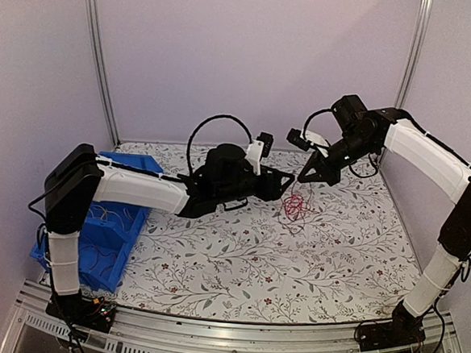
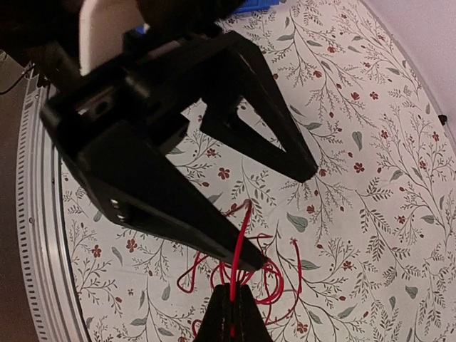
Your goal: Untangle the cables
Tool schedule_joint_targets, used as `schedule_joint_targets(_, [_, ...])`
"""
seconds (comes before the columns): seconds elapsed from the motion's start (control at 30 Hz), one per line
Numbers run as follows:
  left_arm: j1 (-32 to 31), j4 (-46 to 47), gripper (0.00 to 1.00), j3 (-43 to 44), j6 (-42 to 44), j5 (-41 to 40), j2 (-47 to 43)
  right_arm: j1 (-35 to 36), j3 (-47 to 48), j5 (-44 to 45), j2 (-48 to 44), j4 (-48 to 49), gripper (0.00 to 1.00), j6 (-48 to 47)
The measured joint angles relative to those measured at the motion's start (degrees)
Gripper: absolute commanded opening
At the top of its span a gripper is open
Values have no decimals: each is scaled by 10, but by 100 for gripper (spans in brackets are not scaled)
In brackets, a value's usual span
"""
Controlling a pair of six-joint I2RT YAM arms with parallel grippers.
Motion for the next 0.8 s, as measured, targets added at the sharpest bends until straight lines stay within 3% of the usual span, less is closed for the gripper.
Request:
schedule_joint_targets(0.13, [0, 23, 57, 43, -24, -40, 72, 0, 2, -69, -1, -1, 0, 9])
schedule_joint_targets(0.3, [1, 44, 44, 99, -56, -58, 181, -1, 12, -144, -12, -6, 0, 13])
schedule_joint_targets(0.43, [1, 60, 15, 128, -75, -56, 243, -14, 65, -181, -26, -9, 0, 13])
schedule_joint_targets(0.53, [1, 111, 0, 132, -92, -56, 244, -54, 107, -208, -25, -21, 0, 24])
schedule_joint_targets(0.8, [5, 204, 0, 118, -118, -52, 216, -119, 206, -254, -10, -33, 1, 54])
